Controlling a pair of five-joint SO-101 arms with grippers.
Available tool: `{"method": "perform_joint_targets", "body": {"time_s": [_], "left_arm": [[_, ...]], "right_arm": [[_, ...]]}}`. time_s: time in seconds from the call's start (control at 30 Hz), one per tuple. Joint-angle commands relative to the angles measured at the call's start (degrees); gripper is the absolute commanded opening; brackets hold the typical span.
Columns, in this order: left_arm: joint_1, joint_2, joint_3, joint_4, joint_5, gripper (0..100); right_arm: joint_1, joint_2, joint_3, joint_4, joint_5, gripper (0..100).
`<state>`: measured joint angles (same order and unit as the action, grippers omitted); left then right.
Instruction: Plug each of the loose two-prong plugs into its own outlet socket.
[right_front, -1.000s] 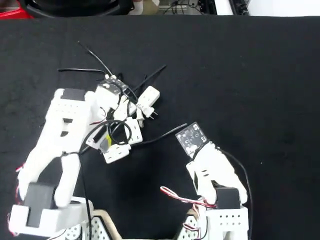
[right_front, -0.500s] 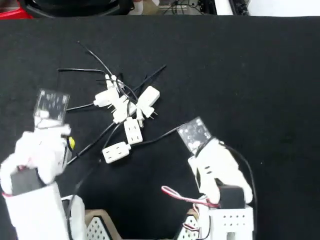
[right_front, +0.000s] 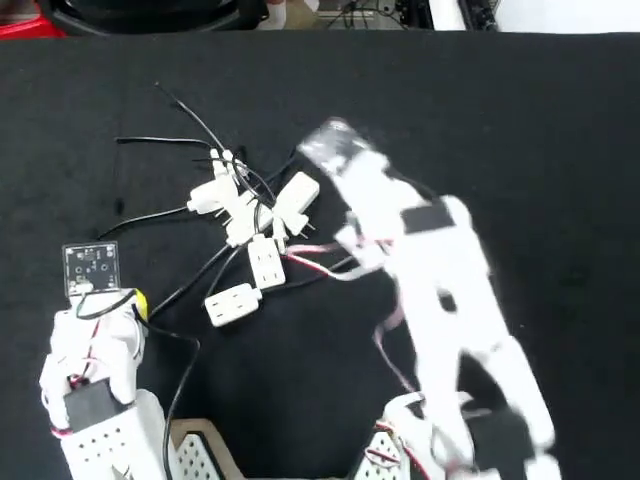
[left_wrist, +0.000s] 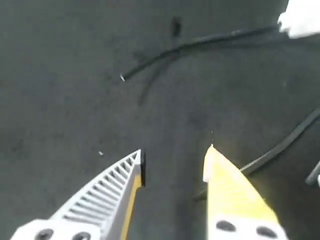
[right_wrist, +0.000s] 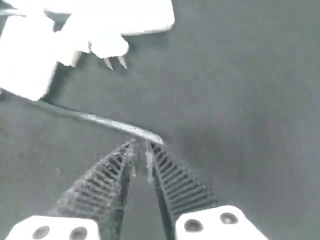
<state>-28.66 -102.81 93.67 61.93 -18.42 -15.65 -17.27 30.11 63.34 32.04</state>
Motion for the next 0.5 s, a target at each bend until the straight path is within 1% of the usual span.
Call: {"method": "perform_joint_targets", "body": {"time_s": [0.0, 0.03, 0.13, 0.3, 0.47], "left_arm": [[-1.3, -1.5, 1.6, -1.9, -1.7, 20], [-1.3, -1.7, 2.2, -1.8, -3.2, 20], [-0.7, -1.6, 3.7, -1.8, -7.4, 20], [-0.7, -1.6, 3.7, -1.7, -7.6, 20], [-0.7, -1.6, 3.7, -1.5, -7.6, 20]], "right_arm": [[-6.0, 12.7, -12.7, -1.2, 2.5, 9.9], [-6.7, 16.1, -15.6, -1.8, 3.0, 9.0], [-7.7, 26.1, -23.4, -3.3, 7.9, 8.6], [-9.1, 40.9, -36.2, 0.9, 14.9, 10.6], [-9.0, 48.3, -43.6, 2.2, 19.3, 10.9]]}}
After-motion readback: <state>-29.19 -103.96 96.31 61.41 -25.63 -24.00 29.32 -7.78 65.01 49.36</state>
